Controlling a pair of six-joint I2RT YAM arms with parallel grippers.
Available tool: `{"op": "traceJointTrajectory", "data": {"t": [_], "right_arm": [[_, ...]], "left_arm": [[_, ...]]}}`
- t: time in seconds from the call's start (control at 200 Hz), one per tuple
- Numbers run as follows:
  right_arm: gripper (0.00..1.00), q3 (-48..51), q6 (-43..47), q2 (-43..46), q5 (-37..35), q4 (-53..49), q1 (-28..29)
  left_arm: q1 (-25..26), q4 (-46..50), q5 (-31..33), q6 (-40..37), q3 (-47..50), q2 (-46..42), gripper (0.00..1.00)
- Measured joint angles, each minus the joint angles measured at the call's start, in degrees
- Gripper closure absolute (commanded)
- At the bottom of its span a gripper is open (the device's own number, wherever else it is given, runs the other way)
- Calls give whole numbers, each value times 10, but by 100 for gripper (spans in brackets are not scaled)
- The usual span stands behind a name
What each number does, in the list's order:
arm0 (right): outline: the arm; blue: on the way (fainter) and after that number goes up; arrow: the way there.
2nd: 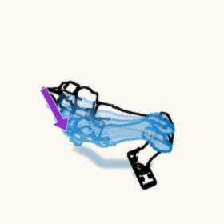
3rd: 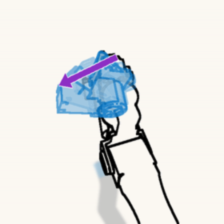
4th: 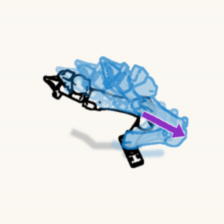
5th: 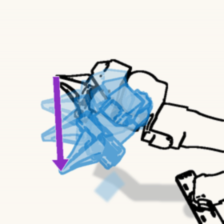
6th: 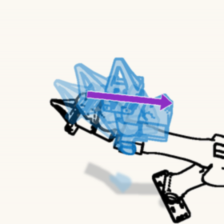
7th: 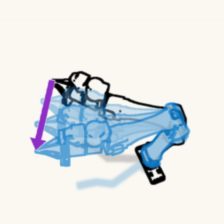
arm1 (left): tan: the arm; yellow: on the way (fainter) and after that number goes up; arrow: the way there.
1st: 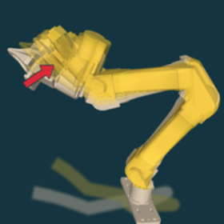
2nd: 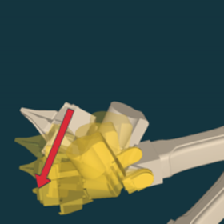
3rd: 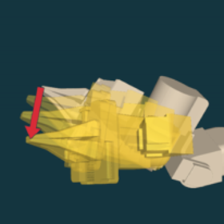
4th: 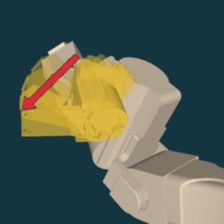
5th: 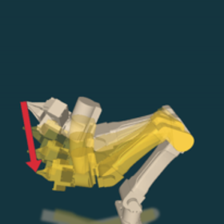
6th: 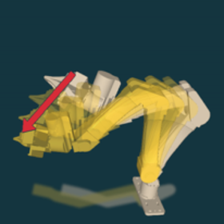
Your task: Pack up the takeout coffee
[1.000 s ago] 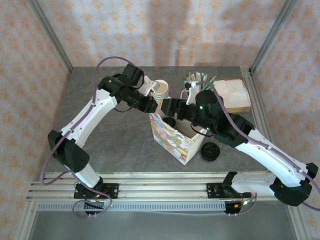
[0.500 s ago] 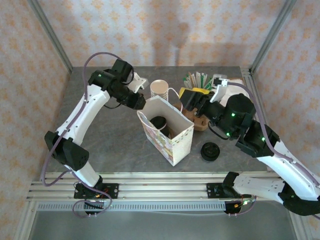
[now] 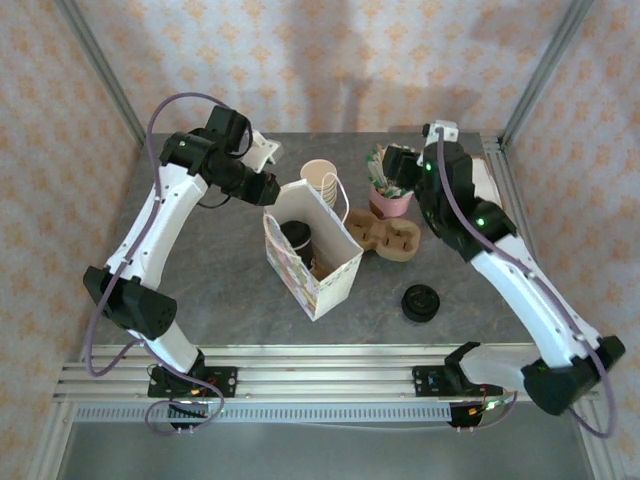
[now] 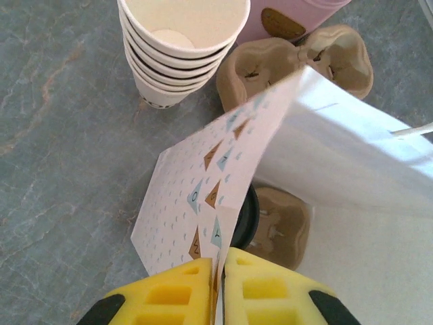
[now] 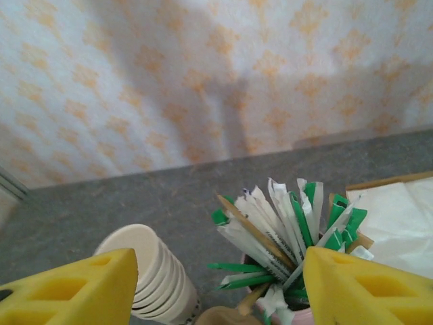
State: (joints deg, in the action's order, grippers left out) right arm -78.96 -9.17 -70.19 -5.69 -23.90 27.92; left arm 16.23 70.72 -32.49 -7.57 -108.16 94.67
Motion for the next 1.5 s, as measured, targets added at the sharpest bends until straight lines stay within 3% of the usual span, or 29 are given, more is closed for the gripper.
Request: {"op": "traceJointTrajectory", "data": {"t": [0.15,0.31,0.41,0.586,0.886,1.151,1.376,1.501], "right_arm": [[40,-14,45,-86,110,5,-78],[41,-66,88,-170,197,9,-114],[42,-108,117,-213,226,9,-120],[44,-159,158,-259,255,7,-120],[49,-159,204,-265,266,-6,-120],[55,-161,230,-278,268,-18,-119],[71,-162,249,-297,267,-30,-111],[81,-162,256,-297,267,-33,-106]], "left_arm": [[-2,-1,8,0,-1,0,81],[-12,-9,21,8,-1,0,47],[-16,-14,28,14,-1,0,33],[-16,-21,34,25,-1,-12,23],[-16,-58,67,77,7,-108,22],[-16,-85,99,111,72,-157,21],[-16,-86,102,118,97,-180,22],[-16,-83,76,111,97,-180,31]]}}
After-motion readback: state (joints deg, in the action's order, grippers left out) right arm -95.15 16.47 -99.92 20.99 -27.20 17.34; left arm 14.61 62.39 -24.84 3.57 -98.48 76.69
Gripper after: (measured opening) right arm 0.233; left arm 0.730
